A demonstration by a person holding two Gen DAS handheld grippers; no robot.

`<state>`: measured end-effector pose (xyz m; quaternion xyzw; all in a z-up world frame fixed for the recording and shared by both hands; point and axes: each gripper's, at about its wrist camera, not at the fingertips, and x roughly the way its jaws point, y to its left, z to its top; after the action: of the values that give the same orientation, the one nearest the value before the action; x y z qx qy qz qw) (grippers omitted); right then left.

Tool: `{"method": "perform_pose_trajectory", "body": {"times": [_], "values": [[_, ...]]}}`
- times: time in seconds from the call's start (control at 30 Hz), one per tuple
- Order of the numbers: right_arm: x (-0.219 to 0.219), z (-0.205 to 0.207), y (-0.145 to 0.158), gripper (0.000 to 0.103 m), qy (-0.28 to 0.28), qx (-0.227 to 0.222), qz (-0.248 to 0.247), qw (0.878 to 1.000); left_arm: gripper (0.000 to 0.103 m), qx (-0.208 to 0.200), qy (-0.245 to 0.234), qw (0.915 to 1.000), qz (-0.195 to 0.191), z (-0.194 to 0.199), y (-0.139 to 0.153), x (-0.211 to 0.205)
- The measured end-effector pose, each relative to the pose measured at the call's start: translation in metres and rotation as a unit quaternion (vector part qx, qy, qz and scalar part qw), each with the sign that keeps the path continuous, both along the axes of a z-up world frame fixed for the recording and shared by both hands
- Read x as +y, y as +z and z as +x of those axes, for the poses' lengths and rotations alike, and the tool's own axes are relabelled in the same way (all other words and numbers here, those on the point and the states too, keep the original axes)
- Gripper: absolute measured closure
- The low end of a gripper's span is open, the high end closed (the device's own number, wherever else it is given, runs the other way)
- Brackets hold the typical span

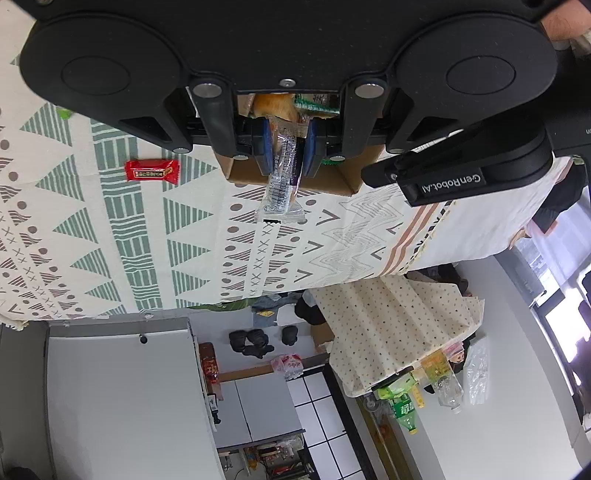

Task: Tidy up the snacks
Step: 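Carry both snacks over the cardboard box and open both grippers, then move the left gripper to the red candy bar while the right approaches the green wrapper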

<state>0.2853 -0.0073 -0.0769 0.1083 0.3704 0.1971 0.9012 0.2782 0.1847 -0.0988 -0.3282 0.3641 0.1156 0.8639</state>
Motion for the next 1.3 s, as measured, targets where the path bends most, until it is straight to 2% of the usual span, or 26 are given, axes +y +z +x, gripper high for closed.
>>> {"method": "perform_pose_trajectory", "body": {"times": [0.13, 0.17, 0.23, 0.43, 0.7, 0.97, 1.1, 1.3], "values": [[-0.001, 0.003, -0.002, 0.07, -0.008, 0.005, -0.002, 1.0, 0.045, 0.007, -0.002, 1.0, 0.006, 0.002, 0.0, -0.005], [-0.004, 0.003, -0.002, 0.07, -0.012, 0.006, -0.002, 1.0, 0.043, 0.009, -0.004, 0.9999, 0.007, 0.002, -0.001, -0.006], [-0.009, 0.003, -0.003, 0.07, -0.016, 0.011, 0.0, 1.0, 0.034, 0.013, -0.01, 0.9998, 0.007, 0.004, -0.001, -0.011], [-0.033, -0.002, -0.004, 0.069, -0.037, 0.017, -0.004, 0.999, 0.023, 0.017, -0.039, 0.9989, 0.021, 0.007, 0.002, -0.035], [-0.085, -0.012, -0.006, 0.066, -0.077, 0.025, -0.002, 0.997, 0.021, 0.017, -0.074, 0.9961, 0.045, 0.008, 0.008, -0.073], [-0.124, -0.023, -0.012, 0.054, -0.099, 0.033, 0.007, 0.995, 0.02, 0.017, -0.114, 0.9907, 0.073, 0.01, 0.012, -0.107], [-0.137, -0.025, -0.016, 0.052, -0.104, 0.039, 0.01, 0.994, 0.016, 0.017, -0.129, 0.9876, 0.088, 0.011, 0.011, -0.122], [-0.154, -0.027, -0.023, 0.041, -0.111, 0.046, 0.014, 0.993, 0.015, 0.016, -0.159, 0.9816, 0.104, 0.012, 0.007, -0.145]]}}
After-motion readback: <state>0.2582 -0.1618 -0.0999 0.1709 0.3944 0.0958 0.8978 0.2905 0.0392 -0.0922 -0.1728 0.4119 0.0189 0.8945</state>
